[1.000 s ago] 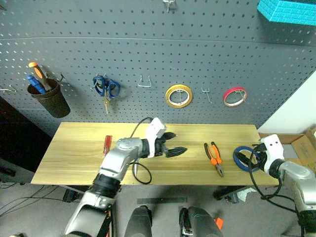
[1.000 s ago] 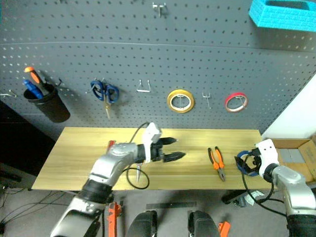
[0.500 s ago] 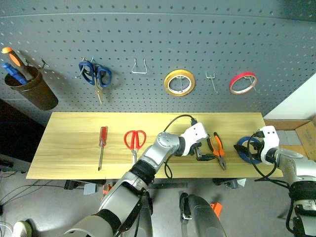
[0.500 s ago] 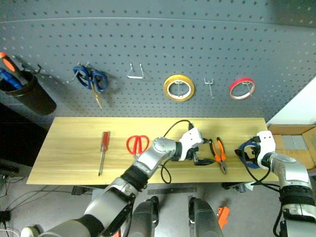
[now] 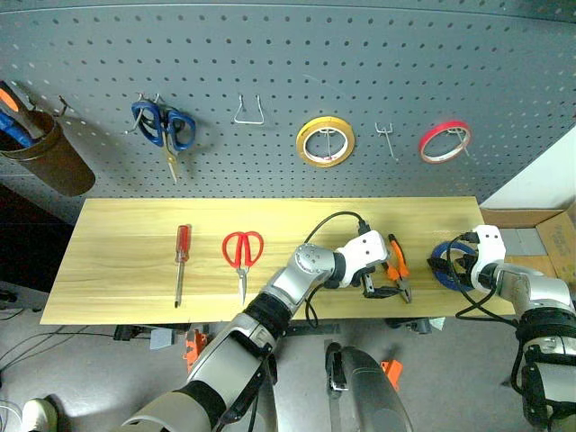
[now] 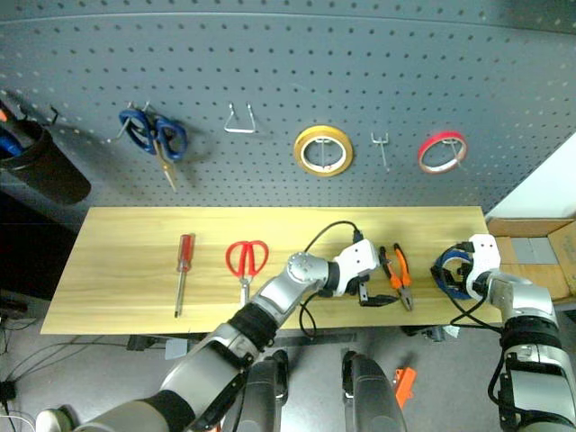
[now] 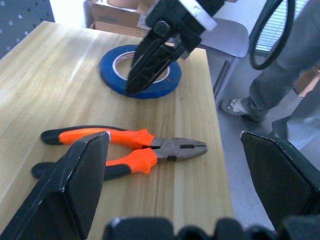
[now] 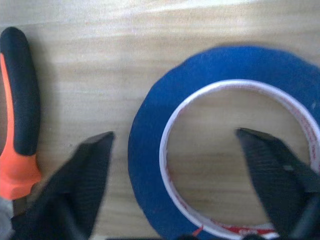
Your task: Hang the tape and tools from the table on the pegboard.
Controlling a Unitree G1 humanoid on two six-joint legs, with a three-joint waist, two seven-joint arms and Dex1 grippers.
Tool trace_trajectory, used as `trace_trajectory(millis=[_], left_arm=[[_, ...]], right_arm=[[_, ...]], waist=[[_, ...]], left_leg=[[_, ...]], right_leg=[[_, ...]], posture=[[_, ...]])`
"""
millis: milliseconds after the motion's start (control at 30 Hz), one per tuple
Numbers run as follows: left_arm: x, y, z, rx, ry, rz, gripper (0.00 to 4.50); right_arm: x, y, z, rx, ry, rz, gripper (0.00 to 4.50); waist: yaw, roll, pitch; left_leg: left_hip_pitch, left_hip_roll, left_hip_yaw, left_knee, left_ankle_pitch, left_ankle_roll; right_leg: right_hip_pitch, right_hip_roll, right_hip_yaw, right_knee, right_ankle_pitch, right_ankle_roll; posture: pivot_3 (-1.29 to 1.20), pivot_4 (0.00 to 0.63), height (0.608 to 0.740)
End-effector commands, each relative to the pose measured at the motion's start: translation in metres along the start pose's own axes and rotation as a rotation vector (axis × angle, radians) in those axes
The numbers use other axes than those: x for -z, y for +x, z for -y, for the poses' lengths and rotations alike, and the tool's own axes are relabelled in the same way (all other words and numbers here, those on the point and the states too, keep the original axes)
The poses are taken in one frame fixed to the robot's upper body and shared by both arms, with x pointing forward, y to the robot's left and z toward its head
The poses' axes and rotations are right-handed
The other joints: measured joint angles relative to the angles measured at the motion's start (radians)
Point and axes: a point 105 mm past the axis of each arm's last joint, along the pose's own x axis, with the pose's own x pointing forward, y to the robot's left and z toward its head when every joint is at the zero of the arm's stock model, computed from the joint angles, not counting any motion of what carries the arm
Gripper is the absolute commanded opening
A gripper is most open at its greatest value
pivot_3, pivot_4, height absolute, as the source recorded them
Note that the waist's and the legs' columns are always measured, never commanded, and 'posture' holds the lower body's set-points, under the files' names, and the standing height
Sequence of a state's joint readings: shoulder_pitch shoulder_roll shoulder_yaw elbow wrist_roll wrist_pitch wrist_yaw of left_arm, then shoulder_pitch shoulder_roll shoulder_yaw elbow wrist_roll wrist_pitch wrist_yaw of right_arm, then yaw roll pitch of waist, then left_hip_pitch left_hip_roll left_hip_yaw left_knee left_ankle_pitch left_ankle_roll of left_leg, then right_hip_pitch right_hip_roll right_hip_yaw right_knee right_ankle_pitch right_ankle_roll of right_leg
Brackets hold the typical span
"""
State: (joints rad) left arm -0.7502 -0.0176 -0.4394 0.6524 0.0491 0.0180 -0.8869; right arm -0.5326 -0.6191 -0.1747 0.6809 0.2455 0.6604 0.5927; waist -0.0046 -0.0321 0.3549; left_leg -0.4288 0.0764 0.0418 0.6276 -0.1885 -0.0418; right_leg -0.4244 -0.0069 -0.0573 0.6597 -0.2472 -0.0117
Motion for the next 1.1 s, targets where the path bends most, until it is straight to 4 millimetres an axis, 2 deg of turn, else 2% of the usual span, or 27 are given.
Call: trace_trajectory(millis=[33,200,233,267,400,433,533,667,800,967,1100], left_arm=[[-0.014,0.002,0.000,0.005,0.030,0.044,4.50],[-0.018,0.000,-0.003,-0.001,0.026,0.057,4.50],[-0.018,0.000,-0.004,-0.003,0.021,0.061,4.50],[-0.019,0.000,-0.005,-0.005,0.017,0.064,4.50],[-0.022,-0.006,-0.009,-0.021,0.002,0.087,4.50],[-0.026,-0.013,-0.011,-0.025,-0.024,0.120,4.50],[-0.032,-0.032,-0.011,-0.036,-0.093,0.188,4.50],[-0.043,-0.082,-0.003,-0.081,-0.246,0.345,4.50],[-0.037,-0.116,0.004,-0.151,-0.311,0.345,4.50],[-0.028,-0.156,0.016,-0.293,-0.412,0.344,4.50],[-0.017,-0.174,0.021,-0.401,-0.456,0.327,4.50]], right_arm=[[0.022,0.003,0.001,-0.005,0.019,-0.075,2.52],[0.022,0.004,0.000,-0.008,0.001,-0.072,0.74],[0.022,0.004,-0.001,-0.010,0.000,-0.072,0.45],[0.022,0.004,-0.001,-0.009,-0.004,-0.070,0.37],[0.014,-0.001,-0.008,-0.012,-0.123,-0.033,0.37],[0.008,-0.007,-0.016,-0.017,-0.228,-0.002,0.37],[0.003,-0.028,-0.047,-0.047,-0.449,0.085,0.37],[0.003,-0.064,-0.106,-0.055,-0.627,0.274,0.37],[-0.002,-0.083,-0.138,0.015,-0.735,0.441,0.37],[-0.023,-0.093,-0.175,0.071,-0.820,0.676,0.37],[-0.042,-0.087,-0.186,0.088,-0.866,0.820,0.37]], waist=[[0.000,0.000,0.000],[0.000,0.000,0.000],[0.000,0.000,0.000],[0.000,0.000,0.000],[0.001,0.001,-0.001],[0.001,0.001,-0.001],[0.002,0.006,-0.004],[-0.006,0.016,-0.017],[-0.005,0.015,-0.046],[-0.007,0.003,-0.100],[-0.010,-0.005,-0.133]], left_leg=[[0.000,0.000,0.000,0.000,0.000,0.000],[0.000,0.000,0.000,0.000,0.000,0.000],[0.000,0.000,0.001,0.000,0.000,0.000],[0.000,0.000,0.001,0.000,0.000,0.000],[-0.001,0.000,0.001,0.000,0.000,0.000],[-0.001,0.000,0.001,0.000,0.000,0.000],[-0.006,0.000,0.000,-0.001,0.000,0.000],[-0.007,0.000,0.011,-0.001,0.000,-0.007],[-0.007,0.002,0.012,0.000,-0.001,-0.009],[-0.005,0.001,0.012,0.001,-0.003,-0.005],[-0.004,0.001,0.012,0.002,-0.003,-0.003]], right_leg=[[0.000,0.000,0.000,0.000,0.000,0.000],[0.000,0.000,0.001,0.000,0.000,0.000],[0.000,0.000,0.001,0.000,0.000,0.000],[0.000,0.000,0.001,0.000,0.000,0.000],[-0.001,0.000,0.000,0.000,0.000,0.000],[-0.001,0.000,0.000,0.000,0.000,0.000],[-0.006,0.001,0.000,0.001,-0.002,0.003],[-0.016,0.000,0.006,0.006,-0.003,0.005],[-0.017,0.002,0.010,0.006,-0.003,0.005],[-0.015,0.002,0.014,0.004,-0.001,0.008],[-0.015,0.004,0.017,0.004,0.003,0.008]], posture=[[-0.03,0.407,0.740],[-0.02,0.391,0.740],[-0.02,0.385,0.740],[-0.02,0.385,0.740],[-0.02,0.347,0.740],[-0.02,0.330,0.740],[-0.03,0.304,0.740],[-0.04,0.243,0.740],[-0.03,0.190,0.740],[-0.01,0.135,0.740],[0.03,0.105,0.740]])
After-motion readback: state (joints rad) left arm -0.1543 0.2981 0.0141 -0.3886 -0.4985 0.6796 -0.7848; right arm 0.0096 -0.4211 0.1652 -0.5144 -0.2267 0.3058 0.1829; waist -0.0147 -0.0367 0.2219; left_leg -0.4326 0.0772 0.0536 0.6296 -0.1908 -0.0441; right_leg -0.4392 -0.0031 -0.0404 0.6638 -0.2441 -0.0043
